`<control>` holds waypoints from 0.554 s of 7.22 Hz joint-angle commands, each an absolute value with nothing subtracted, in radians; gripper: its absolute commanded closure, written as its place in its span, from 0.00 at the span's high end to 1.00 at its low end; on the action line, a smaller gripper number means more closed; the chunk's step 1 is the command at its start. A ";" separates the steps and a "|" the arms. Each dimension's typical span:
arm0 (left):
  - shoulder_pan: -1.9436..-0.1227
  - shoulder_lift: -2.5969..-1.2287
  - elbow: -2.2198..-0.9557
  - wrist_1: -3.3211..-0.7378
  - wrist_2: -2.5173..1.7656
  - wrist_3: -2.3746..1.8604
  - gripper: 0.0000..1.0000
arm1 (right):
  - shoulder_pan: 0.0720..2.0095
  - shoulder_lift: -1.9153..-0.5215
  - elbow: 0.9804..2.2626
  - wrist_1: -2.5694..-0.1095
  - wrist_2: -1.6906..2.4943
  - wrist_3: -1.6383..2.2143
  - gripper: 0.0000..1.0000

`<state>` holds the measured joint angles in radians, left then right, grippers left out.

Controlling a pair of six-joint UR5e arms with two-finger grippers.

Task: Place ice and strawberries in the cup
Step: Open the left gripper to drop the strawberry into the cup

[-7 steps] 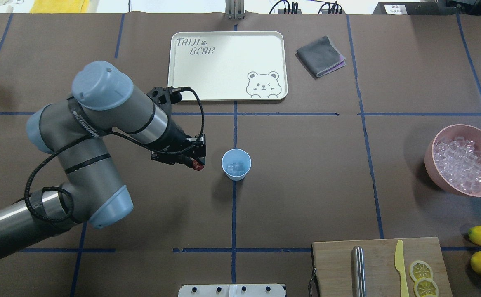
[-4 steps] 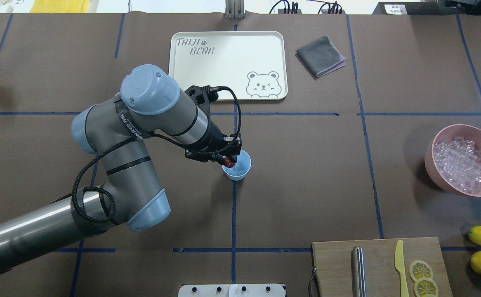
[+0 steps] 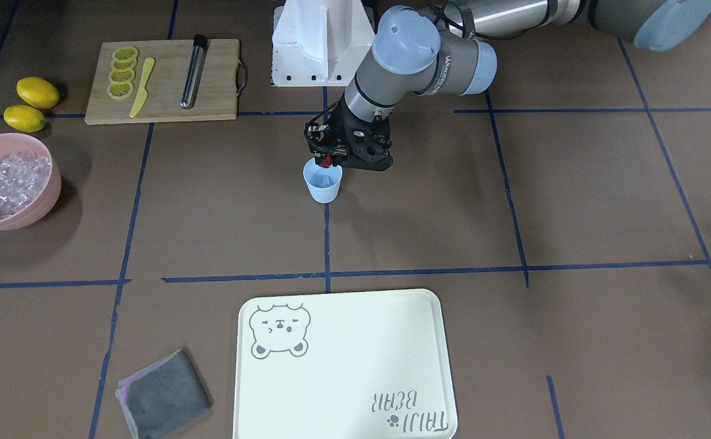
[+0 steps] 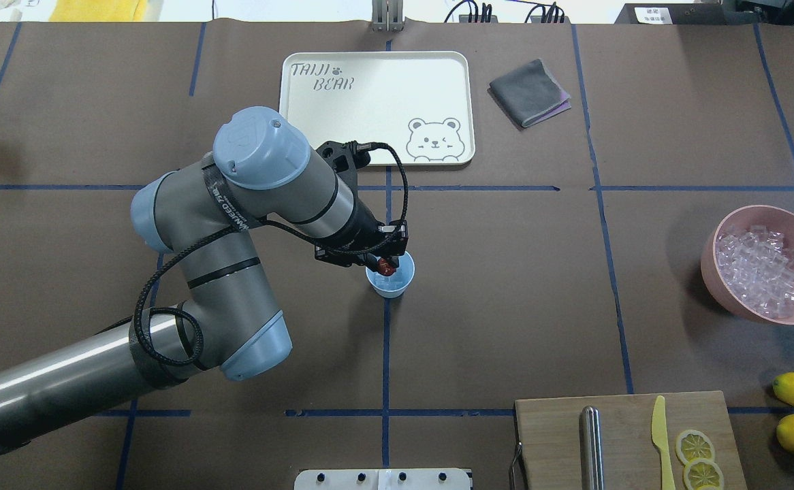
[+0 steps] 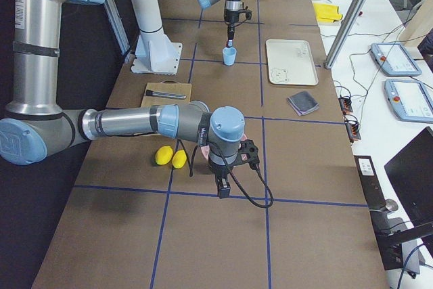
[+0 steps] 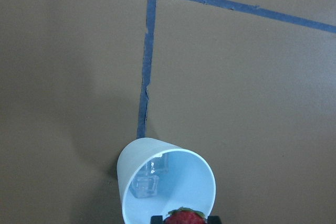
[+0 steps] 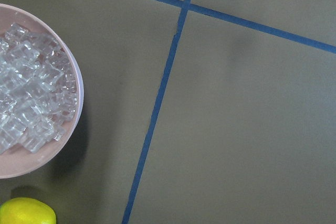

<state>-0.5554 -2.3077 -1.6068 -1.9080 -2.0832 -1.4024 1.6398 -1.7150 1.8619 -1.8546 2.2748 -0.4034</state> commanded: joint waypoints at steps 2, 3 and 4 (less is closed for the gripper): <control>-0.555 -2.307 -1.608 -1.908 -2.065 -1.399 0.95 | 1.640 -1.717 1.859 -1.855 2.273 -0.405 1.00; -0.584 -2.289 -1.638 -1.892 -2.068 -1.394 0.94 | 1.640 -1.717 1.859 -1.855 2.273 -0.405 1.00; -0.616 -2.219 -1.691 -1.861 -2.071 -1.352 0.94 | 1.640 -1.717 1.858 -1.855 2.273 -0.406 1.00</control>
